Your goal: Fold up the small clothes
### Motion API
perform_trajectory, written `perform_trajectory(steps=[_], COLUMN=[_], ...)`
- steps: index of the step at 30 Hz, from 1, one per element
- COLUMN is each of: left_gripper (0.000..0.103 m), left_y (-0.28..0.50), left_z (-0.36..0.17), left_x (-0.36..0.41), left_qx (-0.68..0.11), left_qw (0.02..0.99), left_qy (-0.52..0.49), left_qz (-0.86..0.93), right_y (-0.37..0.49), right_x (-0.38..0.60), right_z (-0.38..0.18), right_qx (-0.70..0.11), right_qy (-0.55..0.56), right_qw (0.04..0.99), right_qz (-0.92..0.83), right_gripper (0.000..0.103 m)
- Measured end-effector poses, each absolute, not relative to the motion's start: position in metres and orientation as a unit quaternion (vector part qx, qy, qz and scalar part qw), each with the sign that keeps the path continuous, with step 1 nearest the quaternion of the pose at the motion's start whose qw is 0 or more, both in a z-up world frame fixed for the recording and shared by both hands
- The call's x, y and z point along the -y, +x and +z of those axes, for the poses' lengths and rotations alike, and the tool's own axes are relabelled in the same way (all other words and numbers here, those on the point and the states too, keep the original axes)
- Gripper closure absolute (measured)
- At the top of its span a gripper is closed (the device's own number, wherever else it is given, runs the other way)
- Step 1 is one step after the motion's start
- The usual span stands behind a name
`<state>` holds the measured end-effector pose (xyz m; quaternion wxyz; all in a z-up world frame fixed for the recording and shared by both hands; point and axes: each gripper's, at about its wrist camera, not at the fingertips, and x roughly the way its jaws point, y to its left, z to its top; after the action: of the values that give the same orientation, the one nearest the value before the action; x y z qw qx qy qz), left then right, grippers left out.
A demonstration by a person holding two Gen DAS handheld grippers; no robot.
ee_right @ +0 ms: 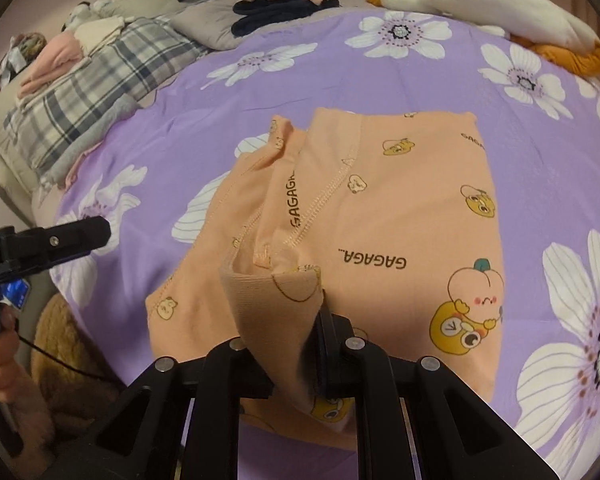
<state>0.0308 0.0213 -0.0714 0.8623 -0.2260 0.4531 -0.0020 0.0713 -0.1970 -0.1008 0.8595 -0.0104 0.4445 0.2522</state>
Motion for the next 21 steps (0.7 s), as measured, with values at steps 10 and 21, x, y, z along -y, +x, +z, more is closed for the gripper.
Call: perform_trajectory(steps=[10,21], left_gripper=[0.027,0.027], left_y=[0.041,0.101], left_z=[-0.058,-0.078], left_x=[-0.001,0.073], left_qx=[-0.449,-0.496], left_qw=[0.855,0.827], left_qy=[-0.248,-0.205], left_qz=[-0.079,-0.165], right_y=[0.043,0.049], right_x=[0.245,0.300], right_z=[-0.067,-0.085], right_qx=[-0.401,-0.409], right_qy=[0.078,0.135], right_qw=[0.871,0.889], right_qz=[0.273,0.154], right_gripper=[0.046,0.046])
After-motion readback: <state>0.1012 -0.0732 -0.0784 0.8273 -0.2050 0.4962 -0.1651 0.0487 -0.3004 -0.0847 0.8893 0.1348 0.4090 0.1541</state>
